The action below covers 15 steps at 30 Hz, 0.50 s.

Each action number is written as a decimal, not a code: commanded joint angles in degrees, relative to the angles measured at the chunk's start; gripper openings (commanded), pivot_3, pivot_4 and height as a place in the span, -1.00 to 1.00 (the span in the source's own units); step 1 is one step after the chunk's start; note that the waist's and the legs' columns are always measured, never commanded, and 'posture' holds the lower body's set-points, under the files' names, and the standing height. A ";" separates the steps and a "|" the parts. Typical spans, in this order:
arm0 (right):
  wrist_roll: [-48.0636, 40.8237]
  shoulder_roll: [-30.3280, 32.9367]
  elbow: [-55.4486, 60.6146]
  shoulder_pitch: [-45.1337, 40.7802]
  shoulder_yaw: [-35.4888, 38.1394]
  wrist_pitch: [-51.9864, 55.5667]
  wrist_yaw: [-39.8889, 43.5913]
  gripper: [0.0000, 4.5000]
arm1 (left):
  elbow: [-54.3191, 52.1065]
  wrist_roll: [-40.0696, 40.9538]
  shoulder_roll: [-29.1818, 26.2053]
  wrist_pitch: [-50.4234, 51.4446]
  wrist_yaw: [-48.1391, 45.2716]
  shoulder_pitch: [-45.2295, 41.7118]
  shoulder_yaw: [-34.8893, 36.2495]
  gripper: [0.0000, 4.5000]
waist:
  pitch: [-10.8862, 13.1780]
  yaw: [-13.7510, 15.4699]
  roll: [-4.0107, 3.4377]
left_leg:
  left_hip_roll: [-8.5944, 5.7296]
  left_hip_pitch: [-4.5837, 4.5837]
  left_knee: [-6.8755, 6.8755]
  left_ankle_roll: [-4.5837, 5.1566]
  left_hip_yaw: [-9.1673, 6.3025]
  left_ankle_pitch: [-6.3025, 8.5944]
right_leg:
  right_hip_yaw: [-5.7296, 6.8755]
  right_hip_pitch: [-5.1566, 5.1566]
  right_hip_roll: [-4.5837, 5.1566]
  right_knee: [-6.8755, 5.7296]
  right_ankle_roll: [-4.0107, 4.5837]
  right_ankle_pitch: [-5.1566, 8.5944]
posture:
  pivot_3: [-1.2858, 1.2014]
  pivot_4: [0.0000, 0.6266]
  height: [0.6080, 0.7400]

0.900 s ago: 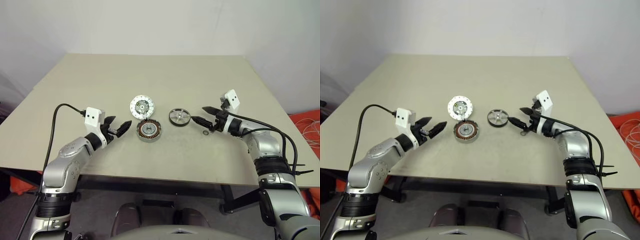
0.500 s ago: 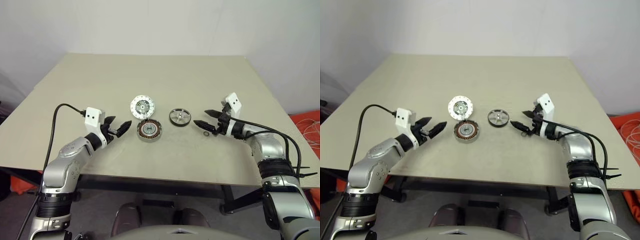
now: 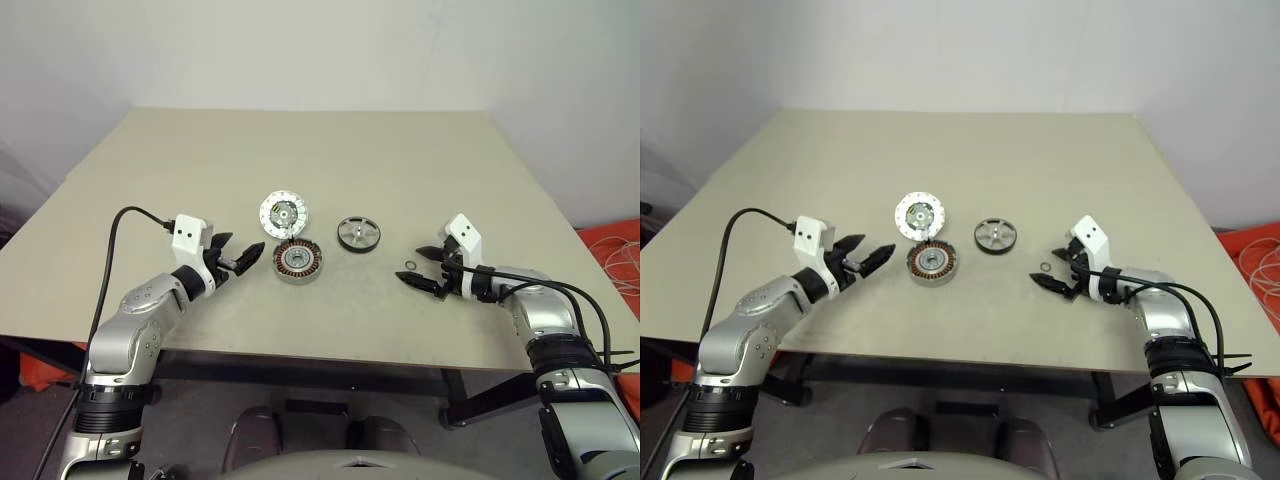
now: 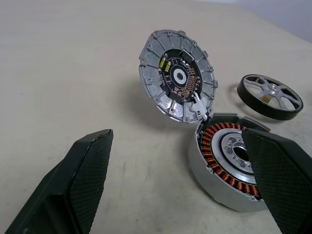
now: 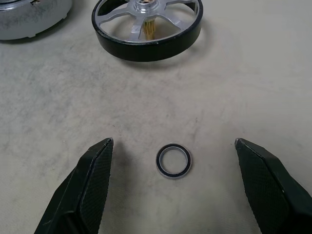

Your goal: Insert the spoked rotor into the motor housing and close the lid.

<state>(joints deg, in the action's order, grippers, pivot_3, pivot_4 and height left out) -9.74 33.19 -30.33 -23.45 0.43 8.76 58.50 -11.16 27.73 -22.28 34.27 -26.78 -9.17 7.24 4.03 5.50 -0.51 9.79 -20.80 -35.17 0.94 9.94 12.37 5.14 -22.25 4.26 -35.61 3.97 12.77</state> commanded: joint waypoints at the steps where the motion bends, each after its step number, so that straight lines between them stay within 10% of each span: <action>1: -0.04 0.14 0.47 -0.27 0.11 -0.86 0.10 1.00 | -0.74 -0.37 -0.65 -0.78 -0.22 -1.19 0.65 0.99 | 0.00 0.00 0.00 | 0.00 0.00 0.00 0.00 0.00 0.00 | 0.00 0.00 0.00 0.00 0.00 0.00 | 0.03 -1.00 1.00; 5: 0.24 -0.11 -1.12 -0.66 0.24 -1.20 -0.44 0.83 | -0.65 -0.62 -0.81 -0.88 -0.25 -1.33 0.68 1.00 | 0.00 0.00 0.00 | 0.00 0.01 0.00 0.00 0.00 0.00 | 0.00 0.02 0.00 0.00 0.00 0.00 | 0.03 -1.00 1.00; 12: 0.56 -0.02 -2.84 -1.41 0.12 -2.76 -0.75 -0.15 | -0.15 -1.04 -1.02 -1.16 -0.28 -1.83 0.91 1.00 | 0.00 0.00 0.00 | 0.00 0.08 0.00 0.00 0.00 0.00 | 0.00 0.07 0.00 0.00 0.00 0.00 | 0.03 -1.00 1.00; 15: 0.68 -0.03 -3.52 -1.83 0.12 -3.34 -0.85 -0.15 | 0.31 -1.35 -1.02 -1.38 -0.36 -2.23 1.08 1.00 | 0.00 0.00 0.00 | 0.00 0.08 0.00 0.00 0.00 0.00 | 0.00 0.07 0.00 0.00 0.00 0.00 | 0.03 -1.00 1.00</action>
<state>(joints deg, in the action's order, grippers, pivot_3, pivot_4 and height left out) -9.21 33.16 -33.24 -24.21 0.51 6.16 57.41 -10.00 26.51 -22.57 34.16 -26.98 -10.04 7.26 4.03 5.50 -0.51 9.78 -20.73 -35.17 0.94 9.94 12.37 5.14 -22.17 4.26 -35.60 3.97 12.76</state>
